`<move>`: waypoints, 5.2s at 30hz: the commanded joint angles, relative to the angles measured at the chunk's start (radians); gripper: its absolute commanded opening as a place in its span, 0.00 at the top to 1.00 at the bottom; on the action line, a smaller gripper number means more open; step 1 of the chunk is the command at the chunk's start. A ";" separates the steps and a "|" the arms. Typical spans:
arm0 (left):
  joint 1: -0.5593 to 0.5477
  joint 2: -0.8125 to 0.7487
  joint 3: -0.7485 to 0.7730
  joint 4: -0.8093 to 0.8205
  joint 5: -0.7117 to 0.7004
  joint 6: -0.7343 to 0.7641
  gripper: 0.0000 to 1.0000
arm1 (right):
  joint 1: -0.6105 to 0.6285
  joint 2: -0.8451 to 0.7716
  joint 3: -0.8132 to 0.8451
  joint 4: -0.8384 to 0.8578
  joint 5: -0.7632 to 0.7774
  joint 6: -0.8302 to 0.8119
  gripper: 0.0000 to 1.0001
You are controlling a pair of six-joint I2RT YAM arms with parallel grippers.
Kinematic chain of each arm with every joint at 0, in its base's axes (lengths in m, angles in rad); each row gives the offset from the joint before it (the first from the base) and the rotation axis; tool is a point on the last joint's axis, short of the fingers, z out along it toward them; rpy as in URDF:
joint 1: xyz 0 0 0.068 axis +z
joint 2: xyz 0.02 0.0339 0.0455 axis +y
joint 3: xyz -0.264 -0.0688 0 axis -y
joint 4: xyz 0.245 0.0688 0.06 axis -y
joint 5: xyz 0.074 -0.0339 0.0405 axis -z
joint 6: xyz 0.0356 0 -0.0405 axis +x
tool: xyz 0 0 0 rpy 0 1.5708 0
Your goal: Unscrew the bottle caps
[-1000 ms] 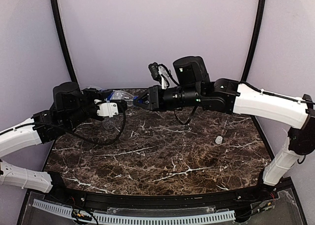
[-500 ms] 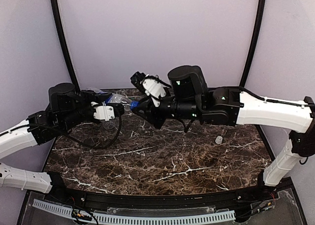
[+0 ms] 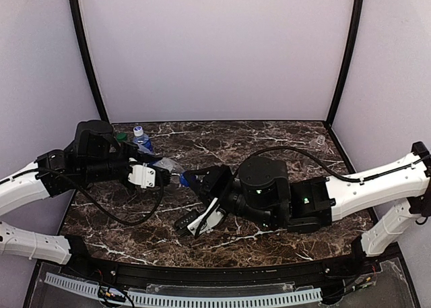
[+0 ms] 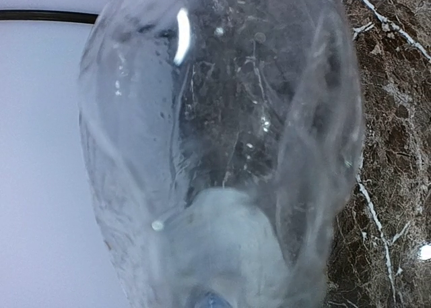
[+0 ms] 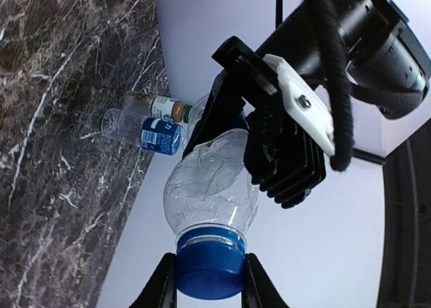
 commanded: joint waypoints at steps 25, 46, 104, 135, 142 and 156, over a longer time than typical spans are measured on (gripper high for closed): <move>0.026 0.001 0.024 0.073 -0.155 -0.075 0.79 | 0.025 -0.032 0.087 0.061 0.064 0.286 0.02; 0.025 0.028 -0.060 0.422 -0.306 0.118 0.78 | -0.388 0.072 0.328 -0.238 -0.682 2.205 0.22; 0.043 -0.083 -0.095 -0.041 0.039 -0.471 0.82 | -0.305 0.033 0.417 -0.736 0.085 1.297 1.00; 0.320 -0.418 -0.595 0.380 0.487 -1.299 0.78 | -0.836 0.568 0.310 -1.165 -0.411 1.830 0.96; 0.357 -0.483 -0.657 0.439 0.547 -1.301 0.77 | -0.835 0.558 0.316 -1.136 -0.329 1.862 0.81; 0.367 -0.516 -0.677 0.459 0.576 -1.305 0.74 | -0.828 0.517 0.341 -1.135 -0.340 1.894 0.33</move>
